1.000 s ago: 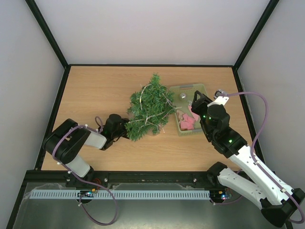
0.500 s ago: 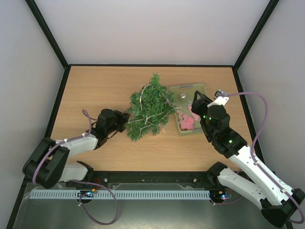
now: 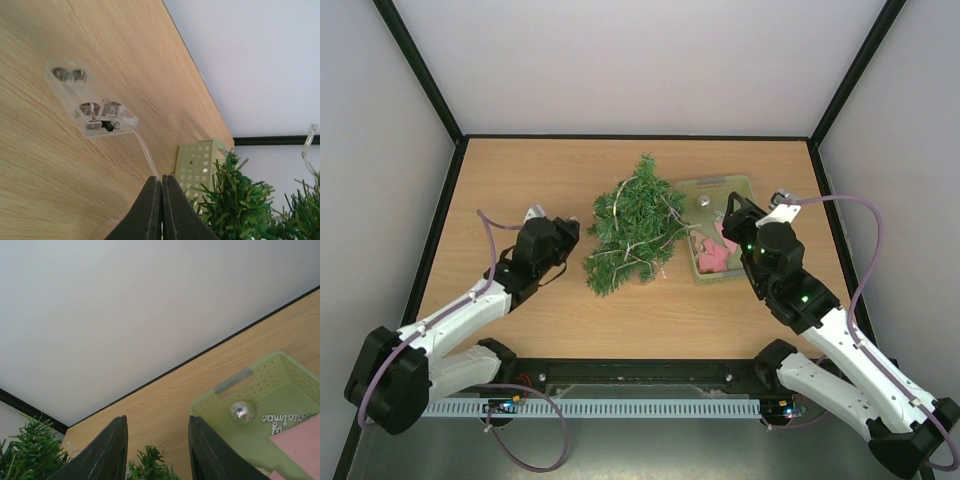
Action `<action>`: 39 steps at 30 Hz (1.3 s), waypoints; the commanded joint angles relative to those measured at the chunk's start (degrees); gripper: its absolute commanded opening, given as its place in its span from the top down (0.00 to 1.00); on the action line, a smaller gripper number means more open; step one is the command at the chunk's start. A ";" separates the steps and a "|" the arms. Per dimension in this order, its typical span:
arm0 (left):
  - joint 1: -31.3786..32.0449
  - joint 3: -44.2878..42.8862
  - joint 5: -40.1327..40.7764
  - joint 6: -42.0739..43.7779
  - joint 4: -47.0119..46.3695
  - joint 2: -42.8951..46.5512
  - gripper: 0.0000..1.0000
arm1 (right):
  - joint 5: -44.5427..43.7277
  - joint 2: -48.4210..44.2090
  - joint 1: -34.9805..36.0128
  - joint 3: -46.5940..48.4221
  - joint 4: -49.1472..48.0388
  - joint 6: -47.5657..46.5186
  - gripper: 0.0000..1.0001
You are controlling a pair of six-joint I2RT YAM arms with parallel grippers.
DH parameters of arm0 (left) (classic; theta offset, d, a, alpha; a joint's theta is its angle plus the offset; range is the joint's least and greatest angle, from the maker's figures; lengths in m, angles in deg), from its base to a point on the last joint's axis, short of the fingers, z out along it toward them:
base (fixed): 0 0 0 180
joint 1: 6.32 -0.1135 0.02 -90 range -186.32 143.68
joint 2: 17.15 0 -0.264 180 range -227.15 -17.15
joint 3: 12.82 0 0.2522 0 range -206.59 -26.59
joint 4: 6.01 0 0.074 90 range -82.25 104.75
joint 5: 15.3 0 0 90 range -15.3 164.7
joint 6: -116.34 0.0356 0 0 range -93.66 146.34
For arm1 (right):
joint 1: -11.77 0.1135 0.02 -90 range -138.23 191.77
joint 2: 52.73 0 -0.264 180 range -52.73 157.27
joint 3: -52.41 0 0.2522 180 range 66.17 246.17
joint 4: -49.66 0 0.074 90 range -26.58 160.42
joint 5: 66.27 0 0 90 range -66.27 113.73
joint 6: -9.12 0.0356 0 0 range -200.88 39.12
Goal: Decorate the small christmas tree
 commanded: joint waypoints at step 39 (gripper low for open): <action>-5.39 -12.08 -30.12 34.83 -2.87 -5.65 0.98 | -2.36 -2.04 -0.17 1.32 1.99 -2.04 0.68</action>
